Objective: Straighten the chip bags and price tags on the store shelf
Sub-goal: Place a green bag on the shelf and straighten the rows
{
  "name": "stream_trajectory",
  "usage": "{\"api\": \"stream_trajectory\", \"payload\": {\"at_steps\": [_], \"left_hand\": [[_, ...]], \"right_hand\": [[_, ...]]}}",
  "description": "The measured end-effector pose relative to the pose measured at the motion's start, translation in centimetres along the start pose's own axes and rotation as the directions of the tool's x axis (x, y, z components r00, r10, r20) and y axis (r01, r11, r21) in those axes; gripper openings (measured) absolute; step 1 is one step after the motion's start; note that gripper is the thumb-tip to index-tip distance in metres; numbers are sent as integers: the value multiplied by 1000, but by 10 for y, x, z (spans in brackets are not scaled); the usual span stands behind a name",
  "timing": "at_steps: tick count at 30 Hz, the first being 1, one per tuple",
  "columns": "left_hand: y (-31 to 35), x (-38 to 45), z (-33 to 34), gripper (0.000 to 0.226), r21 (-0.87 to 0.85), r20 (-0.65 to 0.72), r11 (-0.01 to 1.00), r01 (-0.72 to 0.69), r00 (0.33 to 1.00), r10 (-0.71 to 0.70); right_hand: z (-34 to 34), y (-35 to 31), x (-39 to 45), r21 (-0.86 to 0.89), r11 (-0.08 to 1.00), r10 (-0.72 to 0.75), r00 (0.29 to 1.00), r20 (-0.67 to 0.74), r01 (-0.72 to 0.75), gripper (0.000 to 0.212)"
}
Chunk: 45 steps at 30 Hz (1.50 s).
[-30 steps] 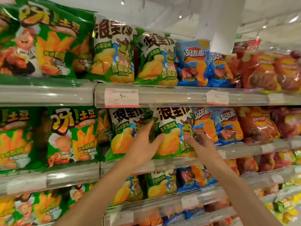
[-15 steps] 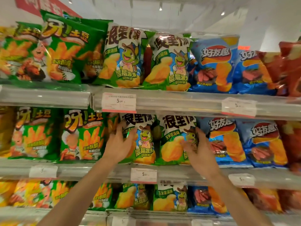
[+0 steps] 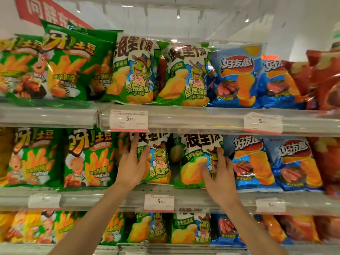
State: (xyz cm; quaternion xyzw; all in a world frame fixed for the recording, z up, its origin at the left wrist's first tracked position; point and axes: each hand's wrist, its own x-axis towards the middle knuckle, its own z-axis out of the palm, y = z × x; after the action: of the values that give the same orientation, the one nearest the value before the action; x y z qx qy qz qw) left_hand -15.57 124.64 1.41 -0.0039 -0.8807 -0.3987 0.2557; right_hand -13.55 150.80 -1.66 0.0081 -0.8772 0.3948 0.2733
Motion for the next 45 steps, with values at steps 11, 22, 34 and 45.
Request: {"api": "stream_trajectory", "payload": {"at_steps": [11, 22, 34, 45], "left_hand": [[-17, -21, 3, 60, 385, -154, 868, -313, 906, 395], [-26, -28, 31, 67, 526, 63, 754, -392, 903, 426], [-26, -91, 29, 60, 192, -102, 911, -365, 916, 388], [-47, -189, 28, 53, 155, -7, 968, -198, 979, 201]], "right_hand": [[12, -3, 0, -424, 860, -323, 946, -17, 285, 70], [21, -2, 3, -513, 807, -235, 956, 176, 293, 66], [-18, 9, -57, -176, 962, -192, 975, 110, 209, 70], [-14, 62, -146, -140, 976, -140, 971, 194, 169, 67]]}}
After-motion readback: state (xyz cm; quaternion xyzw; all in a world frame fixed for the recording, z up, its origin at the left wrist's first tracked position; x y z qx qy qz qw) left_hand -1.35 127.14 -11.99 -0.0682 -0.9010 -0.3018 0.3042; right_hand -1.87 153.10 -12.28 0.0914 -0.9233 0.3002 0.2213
